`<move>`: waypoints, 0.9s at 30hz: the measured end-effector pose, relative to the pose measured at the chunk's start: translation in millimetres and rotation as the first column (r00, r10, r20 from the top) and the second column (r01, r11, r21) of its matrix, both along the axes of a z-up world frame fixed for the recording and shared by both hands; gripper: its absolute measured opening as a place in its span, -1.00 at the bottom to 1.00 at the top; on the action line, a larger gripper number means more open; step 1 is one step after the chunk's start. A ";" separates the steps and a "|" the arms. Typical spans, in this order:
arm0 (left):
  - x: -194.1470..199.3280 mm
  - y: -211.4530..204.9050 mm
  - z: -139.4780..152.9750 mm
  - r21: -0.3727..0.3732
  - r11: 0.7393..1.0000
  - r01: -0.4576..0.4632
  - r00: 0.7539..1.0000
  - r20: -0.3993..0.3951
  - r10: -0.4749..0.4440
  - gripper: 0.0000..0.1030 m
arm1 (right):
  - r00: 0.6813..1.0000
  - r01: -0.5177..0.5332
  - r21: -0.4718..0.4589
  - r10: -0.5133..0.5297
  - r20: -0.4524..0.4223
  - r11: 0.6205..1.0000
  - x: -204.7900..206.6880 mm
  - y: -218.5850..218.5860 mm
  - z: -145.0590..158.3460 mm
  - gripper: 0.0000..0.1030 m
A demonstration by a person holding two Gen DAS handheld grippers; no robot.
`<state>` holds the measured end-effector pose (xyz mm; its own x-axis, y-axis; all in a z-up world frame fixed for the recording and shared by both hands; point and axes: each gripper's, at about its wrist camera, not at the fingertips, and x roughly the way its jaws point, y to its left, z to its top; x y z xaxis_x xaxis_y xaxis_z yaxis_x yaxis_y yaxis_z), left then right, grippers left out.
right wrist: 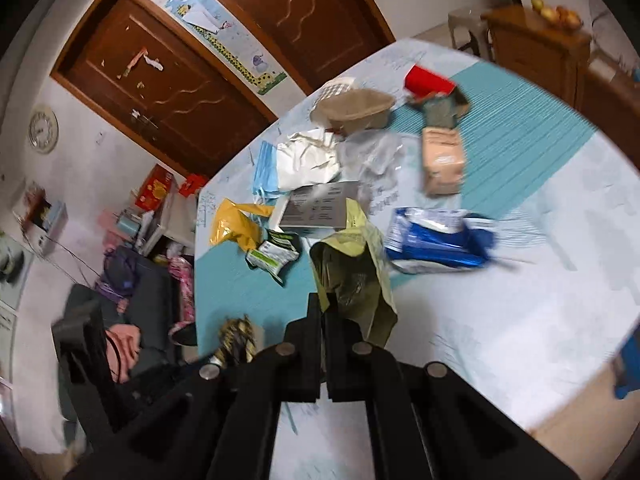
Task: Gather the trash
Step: 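Carry both held items over the floor bin and open both tools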
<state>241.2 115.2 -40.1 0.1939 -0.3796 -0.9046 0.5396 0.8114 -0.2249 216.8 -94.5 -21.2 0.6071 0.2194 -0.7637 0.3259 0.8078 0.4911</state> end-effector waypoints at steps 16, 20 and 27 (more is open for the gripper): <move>-112.3 -57.8 26.8 -0.057 0.998 0.009 1.000 0.027 -0.008 0.20 | 0.979 -0.166 -0.142 0.146 -0.142 0.976 -152.3 -46.8 26.4 -0.99; -156.6 -77.4 15.8 -0.039 0.999 -0.029 0.999 0.012 0.030 0.20 | 0.960 -0.252 -0.135 0.230 -0.159 0.958 -186.6 -68.6 14.7 -0.99; -221.4 -104.9 -23.6 -0.008 0.994 -0.113 0.993 -0.042 0.113 0.20 | 0.909 -0.388 -0.095 0.363 -0.204 0.917 -224.4 -84.0 -34.3 -0.99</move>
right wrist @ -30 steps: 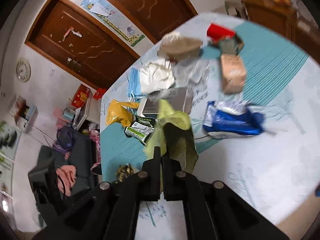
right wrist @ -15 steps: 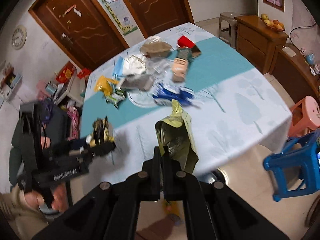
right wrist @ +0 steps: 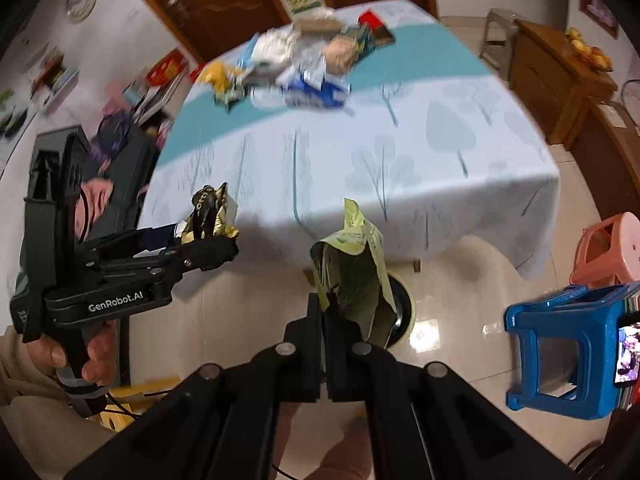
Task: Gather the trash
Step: 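Carry both held items over the floor bin and open both tools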
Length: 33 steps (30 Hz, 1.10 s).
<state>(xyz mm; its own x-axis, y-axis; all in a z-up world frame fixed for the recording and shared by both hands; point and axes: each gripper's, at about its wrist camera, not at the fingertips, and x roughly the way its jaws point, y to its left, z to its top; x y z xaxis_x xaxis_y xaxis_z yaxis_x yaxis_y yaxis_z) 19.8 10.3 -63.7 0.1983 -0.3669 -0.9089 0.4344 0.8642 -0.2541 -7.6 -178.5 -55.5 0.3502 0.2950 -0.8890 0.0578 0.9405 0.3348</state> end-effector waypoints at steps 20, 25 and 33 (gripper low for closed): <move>-34.0 -48.6 -232.4 0.154 0.986 -0.071 0.996 -0.044 0.079 0.21 | 0.959 0.029 0.016 -0.024 -0.282 0.999 16.0 5.1 -285.5 -0.98; -19.6 -57.2 -303.9 0.157 0.985 -0.066 0.997 -0.039 0.073 0.22 | 0.945 0.099 -0.005 -0.095 -0.313 0.995 24.3 -4.0 -363.0 -0.98; 0.1 -72.2 -374.1 0.192 0.981 -0.028 0.999 -0.029 0.034 0.31 | 0.933 0.170 -0.026 -0.170 -0.316 0.985 35.7 -15.7 -420.9 -0.97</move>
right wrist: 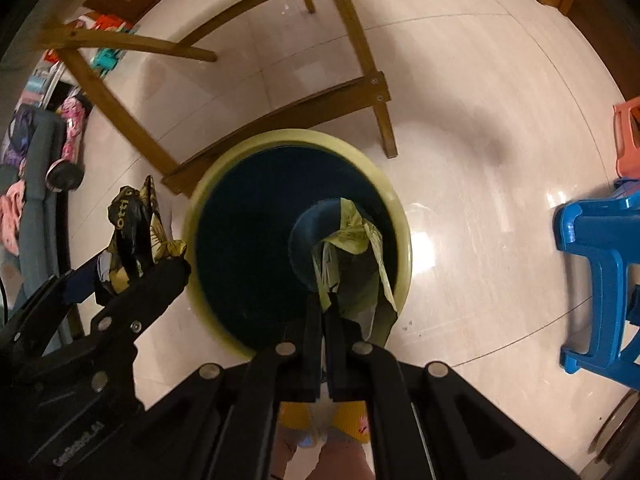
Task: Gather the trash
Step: 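Carry both held items over the floor bin and open both tools, then raise both empty tools back toward the table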
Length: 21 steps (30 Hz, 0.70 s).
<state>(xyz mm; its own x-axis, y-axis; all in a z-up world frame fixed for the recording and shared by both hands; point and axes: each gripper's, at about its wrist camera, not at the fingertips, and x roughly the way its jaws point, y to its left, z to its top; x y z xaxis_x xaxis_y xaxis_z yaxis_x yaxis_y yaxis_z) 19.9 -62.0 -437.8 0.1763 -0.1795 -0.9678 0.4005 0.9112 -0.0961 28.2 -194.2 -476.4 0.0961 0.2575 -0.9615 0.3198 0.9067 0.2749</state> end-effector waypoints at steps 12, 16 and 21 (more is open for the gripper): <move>19.3 23.2 2.7 0.013 0.997 -0.074 0.997 -0.029 0.075 0.75 | 0.998 0.044 -0.009 -0.044 0.043 0.999 4.0 -14.5 7.1 -0.06; 14.4 26.5 20.7 0.009 0.996 -0.089 0.996 -0.014 0.089 0.75 | 0.996 0.048 -0.029 -0.046 0.079 0.998 -0.7 -12.4 28.7 -0.05; 3.5 33.4 50.7 0.004 0.994 -0.112 0.994 -0.002 0.112 0.75 | 0.991 0.054 -0.054 -0.047 0.124 0.997 -9.2 -9.8 60.7 -0.05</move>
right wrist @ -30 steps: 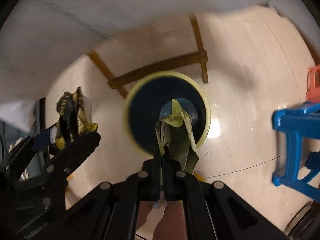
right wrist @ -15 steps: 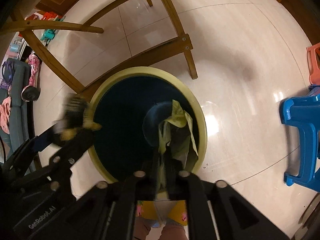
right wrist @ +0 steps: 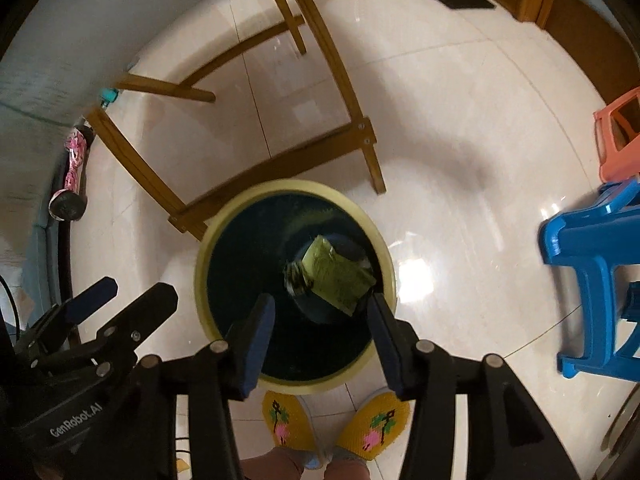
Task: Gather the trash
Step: 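Raise both empty tools back toward the table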
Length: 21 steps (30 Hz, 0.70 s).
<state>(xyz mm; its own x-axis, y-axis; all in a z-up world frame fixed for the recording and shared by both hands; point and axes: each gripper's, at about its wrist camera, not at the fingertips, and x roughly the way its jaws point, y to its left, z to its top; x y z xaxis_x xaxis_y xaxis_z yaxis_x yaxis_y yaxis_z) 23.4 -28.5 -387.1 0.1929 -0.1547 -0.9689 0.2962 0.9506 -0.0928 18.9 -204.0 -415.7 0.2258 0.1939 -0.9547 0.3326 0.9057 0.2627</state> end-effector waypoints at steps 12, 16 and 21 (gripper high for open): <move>-34.2 20.5 135.3 -0.032 0.998 -0.046 0.998 0.037 0.047 0.75 | 0.998 -0.038 -0.050 0.040 0.053 0.998 -20.3 8.8 108.3 -0.05; -36.5 27.9 192.5 -0.050 0.998 -0.023 0.999 0.043 0.025 0.75 | 0.995 -0.056 -0.061 0.060 0.074 0.997 -27.2 12.5 152.0 -0.05; -36.8 35.5 254.1 -0.076 0.997 -0.006 0.998 0.066 0.011 0.75 | 0.987 -0.108 -0.097 0.119 0.110 0.989 -32.1 21.7 217.2 -0.05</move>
<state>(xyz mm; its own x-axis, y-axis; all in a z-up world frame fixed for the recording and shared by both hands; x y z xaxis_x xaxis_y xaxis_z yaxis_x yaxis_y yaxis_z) -13.4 6.9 -132.9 0.2579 -0.2253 -0.9395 0.2959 0.9441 -0.1451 -13.2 -182.3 -198.5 0.3172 0.1387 -0.9382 0.1986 0.9576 0.2087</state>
